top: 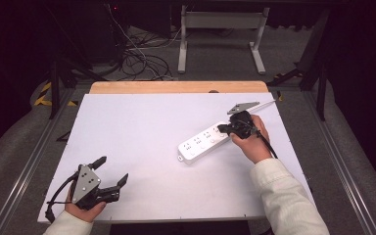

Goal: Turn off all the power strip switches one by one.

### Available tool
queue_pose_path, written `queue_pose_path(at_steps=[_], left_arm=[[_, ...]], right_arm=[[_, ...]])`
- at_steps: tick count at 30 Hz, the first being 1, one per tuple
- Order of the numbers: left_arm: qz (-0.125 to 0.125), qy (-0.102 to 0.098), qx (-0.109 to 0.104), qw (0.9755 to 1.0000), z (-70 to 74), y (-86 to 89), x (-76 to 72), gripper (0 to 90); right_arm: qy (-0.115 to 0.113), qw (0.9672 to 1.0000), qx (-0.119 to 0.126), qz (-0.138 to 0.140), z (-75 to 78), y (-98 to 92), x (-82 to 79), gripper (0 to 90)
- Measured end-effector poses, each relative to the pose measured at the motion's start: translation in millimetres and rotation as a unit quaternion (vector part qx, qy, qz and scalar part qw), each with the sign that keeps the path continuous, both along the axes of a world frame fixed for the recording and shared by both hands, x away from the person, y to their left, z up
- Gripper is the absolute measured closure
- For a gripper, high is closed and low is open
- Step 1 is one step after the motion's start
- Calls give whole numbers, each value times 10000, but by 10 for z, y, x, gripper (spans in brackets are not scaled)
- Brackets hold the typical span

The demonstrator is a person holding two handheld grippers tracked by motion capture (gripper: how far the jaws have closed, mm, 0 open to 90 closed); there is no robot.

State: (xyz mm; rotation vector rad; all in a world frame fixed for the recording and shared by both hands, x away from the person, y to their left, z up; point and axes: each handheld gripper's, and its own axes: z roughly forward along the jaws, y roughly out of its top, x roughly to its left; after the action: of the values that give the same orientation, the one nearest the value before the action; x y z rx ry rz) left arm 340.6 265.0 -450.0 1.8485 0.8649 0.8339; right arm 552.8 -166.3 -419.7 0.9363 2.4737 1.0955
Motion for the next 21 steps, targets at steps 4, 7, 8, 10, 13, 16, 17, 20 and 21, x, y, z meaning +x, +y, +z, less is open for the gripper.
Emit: queue_pose_path(at_steps=[4, 7, 8, 10, 13, 16, 17, 20, 21], left_arm=[[-6, -4, 7, 10000, 2, -1, -6, 157], [-9, -2, -3, 10000, 6, -8, -14, 157], [-7, -6, 3, 10000, 5, -10, -16, 157], [2, 1, -5, 10000, 4, -6, -13, 156], [23, 0, -6, 10000, 1, -3, -3, 156], [23, -7, 4, 10000, 2, -8, -4, 157], [21, 7, -4, 10000, 3, -10, -8, 157], [24, 0, -2, 10000, 5, -13, -15, 157], [23, 1, -1, 10000, 5, -13, -14, 157]], right_arm=[[-184, 9998, 63, 104, 143, -16, -117, 900], [-254, 9997, 47, 43, 181, -53, -174, 892], [-205, 9998, 63, 13, 189, -75, -190, 786], [-458, 9987, 235, 36, 196, -119, -232, 653], [-648, 9968, 449, 100, 250, -197, -360, 590], [-887, 9941, 591, 221, 288, -247, -504, 480], [-927, 9934, 623, 260, 291, -259, -548, 434], [-917, 9924, 766, 302, 269, -305, -664, 325], [-892, 9921, 829, 308, 259, -328, -702, 315]])
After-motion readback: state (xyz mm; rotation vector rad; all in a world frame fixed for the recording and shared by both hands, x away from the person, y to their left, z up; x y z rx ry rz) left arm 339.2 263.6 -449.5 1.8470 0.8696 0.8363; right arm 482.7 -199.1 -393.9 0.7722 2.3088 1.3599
